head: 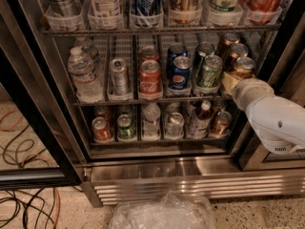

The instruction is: Pick orange can from middle shelf of fridge

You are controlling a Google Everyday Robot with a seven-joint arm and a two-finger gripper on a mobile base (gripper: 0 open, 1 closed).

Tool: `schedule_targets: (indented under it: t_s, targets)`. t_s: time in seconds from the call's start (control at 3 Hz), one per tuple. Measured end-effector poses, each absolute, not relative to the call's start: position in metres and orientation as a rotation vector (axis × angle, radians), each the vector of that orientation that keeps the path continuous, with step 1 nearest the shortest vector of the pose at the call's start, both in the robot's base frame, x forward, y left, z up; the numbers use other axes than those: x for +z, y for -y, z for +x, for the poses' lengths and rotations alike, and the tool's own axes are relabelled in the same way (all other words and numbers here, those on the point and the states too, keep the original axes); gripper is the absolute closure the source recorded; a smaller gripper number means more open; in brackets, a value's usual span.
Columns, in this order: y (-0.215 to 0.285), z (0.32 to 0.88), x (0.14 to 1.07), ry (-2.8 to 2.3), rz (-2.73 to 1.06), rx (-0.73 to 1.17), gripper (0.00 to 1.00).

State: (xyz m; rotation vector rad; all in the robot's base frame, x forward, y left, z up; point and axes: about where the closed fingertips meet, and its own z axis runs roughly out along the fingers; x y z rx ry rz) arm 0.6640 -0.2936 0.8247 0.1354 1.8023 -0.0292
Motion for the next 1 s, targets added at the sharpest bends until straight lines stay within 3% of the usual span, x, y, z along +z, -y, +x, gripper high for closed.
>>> schedule_targets:
  t_s: [0.67, 1.0]
  targets:
    - [0.2934, 0.6642, 0.8246, -1.802, 0.135, -0.029, 0.98]
    - [0.2933, 0.6642, 0.8247, -1.802, 0.135, -0.029, 1.0]
